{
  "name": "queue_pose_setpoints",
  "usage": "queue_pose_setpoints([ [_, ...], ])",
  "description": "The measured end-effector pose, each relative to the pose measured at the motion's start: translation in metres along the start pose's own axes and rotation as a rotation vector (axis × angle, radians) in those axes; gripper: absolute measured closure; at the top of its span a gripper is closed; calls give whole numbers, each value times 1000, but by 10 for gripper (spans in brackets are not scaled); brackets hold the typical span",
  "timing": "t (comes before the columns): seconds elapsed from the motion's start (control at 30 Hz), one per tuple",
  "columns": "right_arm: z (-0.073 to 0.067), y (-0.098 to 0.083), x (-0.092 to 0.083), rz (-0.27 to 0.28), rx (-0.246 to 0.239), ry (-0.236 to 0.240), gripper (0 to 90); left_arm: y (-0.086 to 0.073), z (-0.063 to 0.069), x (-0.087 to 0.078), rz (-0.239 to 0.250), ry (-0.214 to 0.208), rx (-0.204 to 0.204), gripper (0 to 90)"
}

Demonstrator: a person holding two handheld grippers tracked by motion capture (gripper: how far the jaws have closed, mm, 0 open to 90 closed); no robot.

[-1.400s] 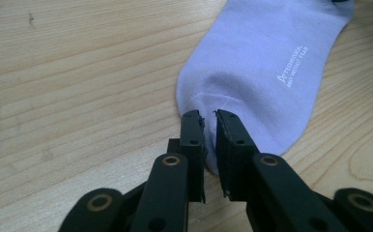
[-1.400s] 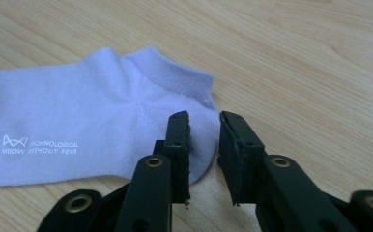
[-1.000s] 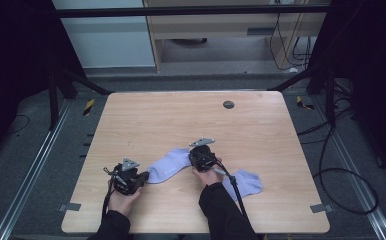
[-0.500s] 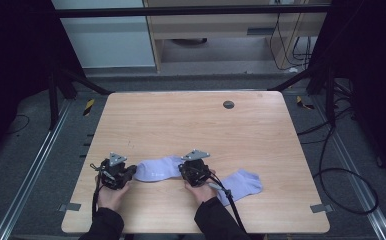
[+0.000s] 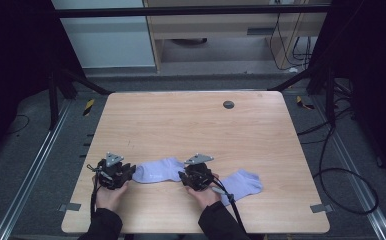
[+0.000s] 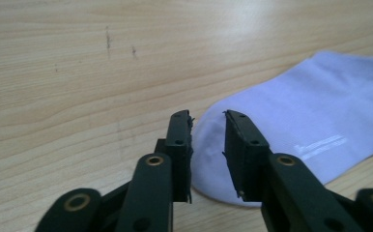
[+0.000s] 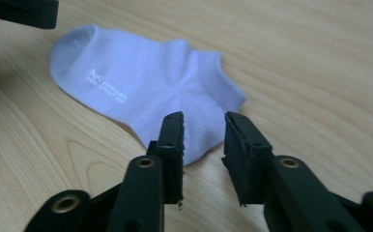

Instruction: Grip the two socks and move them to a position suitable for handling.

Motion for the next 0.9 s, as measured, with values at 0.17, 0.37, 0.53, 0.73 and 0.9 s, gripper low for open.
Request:
queue_pose_setpoints([
  [0.17,16,9,-29,63,-4,-12,586,12,15,-13,59,-41,-14,579],
  [0.37,34,10,-55,99,10,-25,524,19,35,-21,83,-82,-4,518],
  [0.53,58,5,-81,119,19,-60,483,21,56,-23,87,-121,27,480],
  [0.73,83,-15,-107,132,22,-77,456,19,84,-22,82,-161,78,459],
  [0.9,101,-33,-125,130,17,-92,453,16,105,-21,77,-194,114,455],
])
Point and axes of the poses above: each handheld gripper's, and its own axes: x roughly forward along the jaws, y roughly out of its top, z roughly to its right, the point moved 7 cm from there along x, roughly forward along the jaws, and after that the axes turned 1 degree about y, right-handed, at the moved point
